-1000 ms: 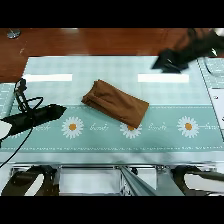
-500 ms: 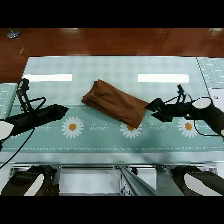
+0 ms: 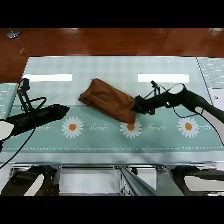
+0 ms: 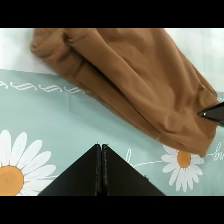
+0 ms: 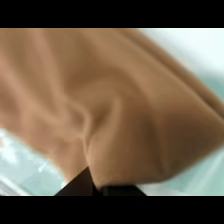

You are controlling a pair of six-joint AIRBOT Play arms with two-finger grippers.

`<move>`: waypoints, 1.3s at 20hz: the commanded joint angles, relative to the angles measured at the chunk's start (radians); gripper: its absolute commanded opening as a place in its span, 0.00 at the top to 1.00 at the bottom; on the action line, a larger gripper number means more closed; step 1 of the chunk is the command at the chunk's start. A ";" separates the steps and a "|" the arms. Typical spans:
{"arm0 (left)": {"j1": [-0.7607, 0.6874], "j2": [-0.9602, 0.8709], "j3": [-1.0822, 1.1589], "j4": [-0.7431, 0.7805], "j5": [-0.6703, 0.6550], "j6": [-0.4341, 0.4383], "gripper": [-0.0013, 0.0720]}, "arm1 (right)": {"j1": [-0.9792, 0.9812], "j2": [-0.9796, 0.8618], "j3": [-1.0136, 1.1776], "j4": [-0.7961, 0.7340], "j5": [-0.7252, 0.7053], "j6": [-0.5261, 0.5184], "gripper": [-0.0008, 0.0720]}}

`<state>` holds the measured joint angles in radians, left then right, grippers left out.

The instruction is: Fold the shirts.

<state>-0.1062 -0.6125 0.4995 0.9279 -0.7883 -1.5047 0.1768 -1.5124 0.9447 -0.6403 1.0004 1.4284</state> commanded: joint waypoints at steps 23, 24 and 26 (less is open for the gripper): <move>0.000 0.000 0.000 -0.002 0.035 0.000 0.95 | -0.741 0.208 0.951 -0.575 0.855 0.224 0.95; 0.000 0.000 0.000 -0.002 0.039 0.000 0.95 | -0.797 0.254 0.882 -0.609 0.855 0.206 0.95; 0.000 0.000 0.000 -0.002 0.041 0.000 0.95 | -0.906 0.347 0.731 -0.724 0.855 0.205 0.95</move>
<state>-0.1062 -0.6125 0.4995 0.9257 -0.7570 -1.5051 -0.5774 -1.2755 1.8347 -1.2461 1.8294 1.6459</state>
